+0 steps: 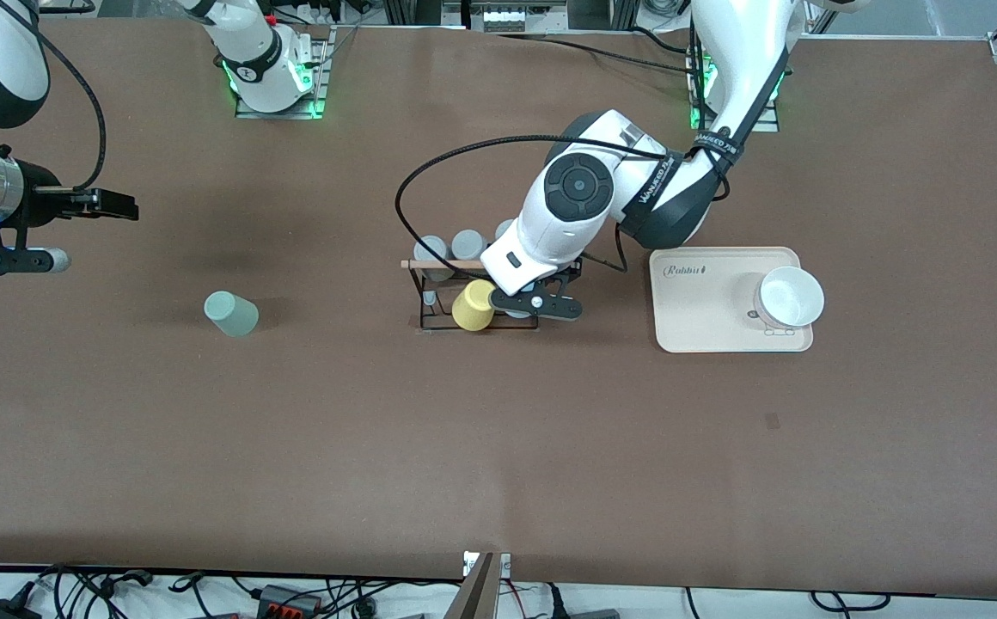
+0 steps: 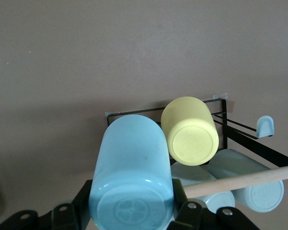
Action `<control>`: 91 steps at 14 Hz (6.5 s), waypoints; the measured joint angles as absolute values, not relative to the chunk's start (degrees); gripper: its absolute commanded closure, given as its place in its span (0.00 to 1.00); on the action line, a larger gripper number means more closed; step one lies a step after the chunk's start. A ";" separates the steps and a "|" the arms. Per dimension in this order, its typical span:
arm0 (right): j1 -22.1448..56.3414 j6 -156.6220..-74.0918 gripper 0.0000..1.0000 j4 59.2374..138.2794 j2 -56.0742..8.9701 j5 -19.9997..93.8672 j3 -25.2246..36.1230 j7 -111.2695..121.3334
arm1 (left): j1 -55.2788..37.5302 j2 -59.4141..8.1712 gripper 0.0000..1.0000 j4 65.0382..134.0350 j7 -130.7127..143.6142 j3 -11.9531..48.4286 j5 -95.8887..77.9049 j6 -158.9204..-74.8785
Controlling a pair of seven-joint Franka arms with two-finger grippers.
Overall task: Hang scattered cups on rack with three cups
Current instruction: 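Hang the blue cup on the rack peg while the right gripper advances, then release the blue cup with the left gripper while the right gripper reaches, then grasp the pale teal cup with the right gripper while the left retracts, then lift the teal cup and carry it to the rack with the right gripper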
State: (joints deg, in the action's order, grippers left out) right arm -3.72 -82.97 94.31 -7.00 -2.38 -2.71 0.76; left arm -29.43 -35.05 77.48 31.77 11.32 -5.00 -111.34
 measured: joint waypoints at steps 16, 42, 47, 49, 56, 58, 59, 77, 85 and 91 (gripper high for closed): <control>-3.72 -84.50 0.00 94.46 -7.02 -1.28 -2.71 0.77 | -30.20 -37.77 0.68 76.86 31.77 11.10 -4.92 -111.33; -3.49 -120.39 0.00 117.26 -3.76 -0.11 -3.12 0.77 | -28.91 -37.79 0.00 72.24 32.09 10.76 -5.48 -106.40; -3.45 -139.70 0.00 126.93 -7.81 -0.11 -3.20 1.94 | -19.69 -32.26 0.00 71.99 31.96 9.46 -4.90 -100.77; -3.47 -142.46 0.00 127.20 -10.19 -0.11 -3.21 4.97 | -14.88 -31.18 0.00 72.00 31.30 9.43 -1.72 -100.13; -3.54 -144.89 0.00 127.21 -14.77 -0.11 -3.15 10.02 | -9.80 -28.35 0.00 72.01 27.99 9.34 8.62 -97.03; -3.54 -145.69 0.00 127.44 -15.34 -0.11 -3.16 10.11 | -6.66 -27.04 0.00 71.98 22.44 9.32 8.63 -96.87; -3.53 -146.38 0.00 127.76 -15.57 -0.11 -3.16 10.12 | -5.22 -26.28 0.00 71.98 20.13 9.31 8.63 -96.76; -3.12 -150.21 0.80 129.08 -18.40 -0.11 -3.24 10.28 | 3.62 -8.90 0.00 85.64 4.08 2.94 0.03 -96.37; -3.11 -148.15 0.90 128.25 -15.24 -0.11 -3.25 10.36 | 3.62 -3.96 0.00 95.23 4.09 3.02 0.03 -101.46; -2.92 -127.88 0.90 117.89 -6.27 0.04 -8.64 3.39 | 3.60 -2.69 0.00 95.21 4.05 3.13 0.03 -100.39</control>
